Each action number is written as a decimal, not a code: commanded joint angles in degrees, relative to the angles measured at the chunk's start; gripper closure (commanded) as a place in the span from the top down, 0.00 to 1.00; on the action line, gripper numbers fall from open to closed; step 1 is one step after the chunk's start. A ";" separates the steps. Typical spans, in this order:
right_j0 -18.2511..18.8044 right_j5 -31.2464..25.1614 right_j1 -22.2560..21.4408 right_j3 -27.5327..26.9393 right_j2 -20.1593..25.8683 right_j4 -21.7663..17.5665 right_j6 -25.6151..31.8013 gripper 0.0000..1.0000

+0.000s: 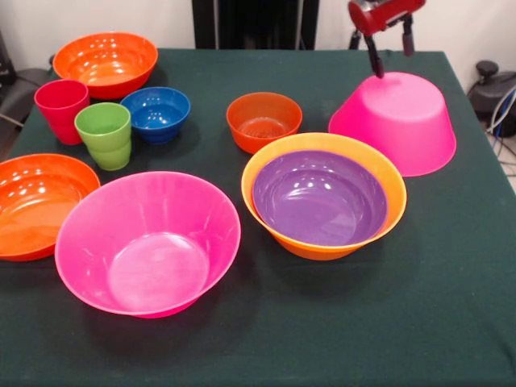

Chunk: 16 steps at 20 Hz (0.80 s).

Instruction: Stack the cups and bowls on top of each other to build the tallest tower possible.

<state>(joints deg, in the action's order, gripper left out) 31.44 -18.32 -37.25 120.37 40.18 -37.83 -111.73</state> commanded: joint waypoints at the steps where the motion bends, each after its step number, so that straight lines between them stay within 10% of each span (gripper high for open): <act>1: -8.57 9.22 0.95 2.63 -12.00 0.03 -15.41 1.00; 16: -22.01 20.11 1.77 1.83 -24.78 2.75 -19.40 1.00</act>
<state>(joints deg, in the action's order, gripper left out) 11.57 0.57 -38.42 121.11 21.20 -36.87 -121.09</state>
